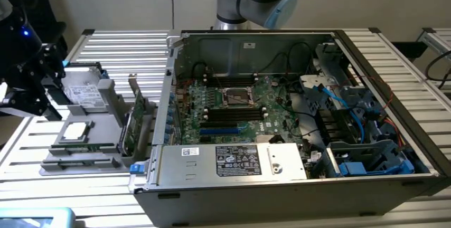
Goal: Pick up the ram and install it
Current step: 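Pick up the ram and move it above insertion slot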
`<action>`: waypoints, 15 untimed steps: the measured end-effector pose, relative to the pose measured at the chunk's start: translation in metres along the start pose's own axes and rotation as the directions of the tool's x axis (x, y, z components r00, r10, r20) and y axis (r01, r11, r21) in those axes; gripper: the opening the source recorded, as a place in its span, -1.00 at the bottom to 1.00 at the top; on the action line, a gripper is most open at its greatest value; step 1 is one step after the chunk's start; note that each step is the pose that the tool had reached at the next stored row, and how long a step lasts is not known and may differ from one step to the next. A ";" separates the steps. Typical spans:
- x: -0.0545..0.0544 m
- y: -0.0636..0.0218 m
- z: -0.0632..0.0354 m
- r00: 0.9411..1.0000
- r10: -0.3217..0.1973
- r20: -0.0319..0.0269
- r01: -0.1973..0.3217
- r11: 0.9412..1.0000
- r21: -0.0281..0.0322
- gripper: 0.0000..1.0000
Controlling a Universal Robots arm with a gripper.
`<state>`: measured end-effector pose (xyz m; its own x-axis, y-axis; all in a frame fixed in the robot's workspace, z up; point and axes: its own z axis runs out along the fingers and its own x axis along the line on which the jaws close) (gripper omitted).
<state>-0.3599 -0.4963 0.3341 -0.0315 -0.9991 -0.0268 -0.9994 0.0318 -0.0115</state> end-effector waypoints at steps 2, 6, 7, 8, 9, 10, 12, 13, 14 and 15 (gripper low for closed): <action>0.003 -0.0001 0.0037 1.000 0.000 0.000 0.000 1.000 0.000 -0.15; 0.005 -0.0001 0.0108 1.000 -0.001 0.000 0.001 1.000 0.000 -0.15; 0.006 -0.0001 0.0124 1.000 -0.002 0.000 0.002 1.000 0.000 -0.15; 0.008 -0.0002 0.0143 1.000 -0.002 0.001 0.002 1.000 0.000 -0.15; 0.009 -0.0002 0.0163 1.000 -0.002 0.001 0.002 1.000 0.000 -0.15; 0.009 -0.0001 0.0181 1.000 -0.002 0.001 0.002 1.000 0.000 -0.15; 0.010 0.0000 0.0216 1.000 -0.002 0.001 0.002 1.000 0.000 -0.15; 0.010 -0.0001 0.0235 1.000 -0.002 0.001 0.002 1.000 0.000 -0.15; 0.010 0.0000 0.0253 1.000 -0.002 0.001 0.002 1.000 0.000 -0.15; 0.010 -0.0001 0.0271 1.000 -0.002 0.001 0.002 1.000 0.000 -0.15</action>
<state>-0.3598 -0.5053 0.3068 -0.0298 -0.9992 -0.0277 -0.9995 0.0302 -0.0116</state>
